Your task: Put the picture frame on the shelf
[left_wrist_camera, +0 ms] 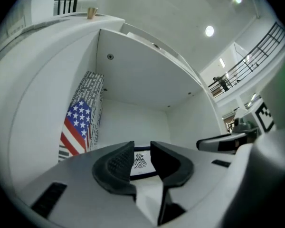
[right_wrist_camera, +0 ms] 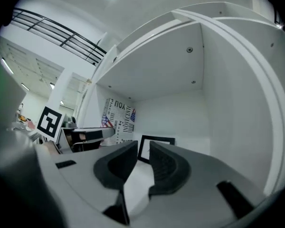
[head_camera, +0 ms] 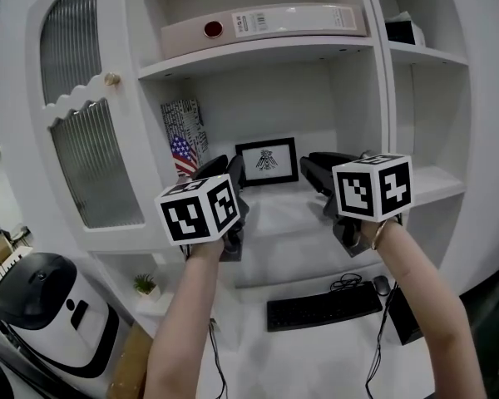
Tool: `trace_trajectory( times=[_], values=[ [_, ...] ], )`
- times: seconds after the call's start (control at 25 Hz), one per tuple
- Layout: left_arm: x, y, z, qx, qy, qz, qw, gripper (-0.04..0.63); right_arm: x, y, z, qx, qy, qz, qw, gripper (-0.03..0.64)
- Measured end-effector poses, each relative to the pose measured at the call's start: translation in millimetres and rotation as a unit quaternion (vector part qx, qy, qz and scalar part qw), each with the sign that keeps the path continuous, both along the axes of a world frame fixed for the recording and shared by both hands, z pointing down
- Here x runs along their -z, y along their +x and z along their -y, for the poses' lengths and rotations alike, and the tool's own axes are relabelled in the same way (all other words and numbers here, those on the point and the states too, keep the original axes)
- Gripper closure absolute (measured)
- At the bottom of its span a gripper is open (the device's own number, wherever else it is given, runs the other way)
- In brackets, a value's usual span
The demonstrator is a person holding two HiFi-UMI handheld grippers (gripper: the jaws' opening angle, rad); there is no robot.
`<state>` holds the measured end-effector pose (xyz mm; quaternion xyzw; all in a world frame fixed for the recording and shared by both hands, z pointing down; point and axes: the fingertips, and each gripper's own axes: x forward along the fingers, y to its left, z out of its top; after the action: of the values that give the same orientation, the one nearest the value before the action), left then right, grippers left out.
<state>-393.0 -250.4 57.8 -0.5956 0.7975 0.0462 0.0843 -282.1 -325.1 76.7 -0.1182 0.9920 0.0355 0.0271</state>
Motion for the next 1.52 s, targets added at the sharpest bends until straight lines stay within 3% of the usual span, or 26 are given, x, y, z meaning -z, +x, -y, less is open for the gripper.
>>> trace_trajectory(
  times=[0.2,0.68,1.04,1.52],
  values=[
    [-20.5,24.0,-26.9,-0.028,0.003,0.006,0.9996,0.492,-15.3,19.5,-27.2,0.010,0.007,0.007,1.000,0.545],
    [-85.9,55.1,-80.1,-0.001,-0.030,0.069,0.9972,0.515,-78.4,54.7,-73.6,0.012,-0.002,0.001,1.000,0.554],
    [-156.3,61.3,-98.9,0.001,-0.053,0.026,0.9982,0.549,-145.1,82.9,-81.3,-0.005,-0.056,-0.013,0.998,0.575],
    [-235.9,83.6,-114.0,0.015,-0.097,0.011,0.9951,0.569,-233.1,108.8,-86.9,-0.023,-0.138,-0.052,0.989,0.609]
  ],
)
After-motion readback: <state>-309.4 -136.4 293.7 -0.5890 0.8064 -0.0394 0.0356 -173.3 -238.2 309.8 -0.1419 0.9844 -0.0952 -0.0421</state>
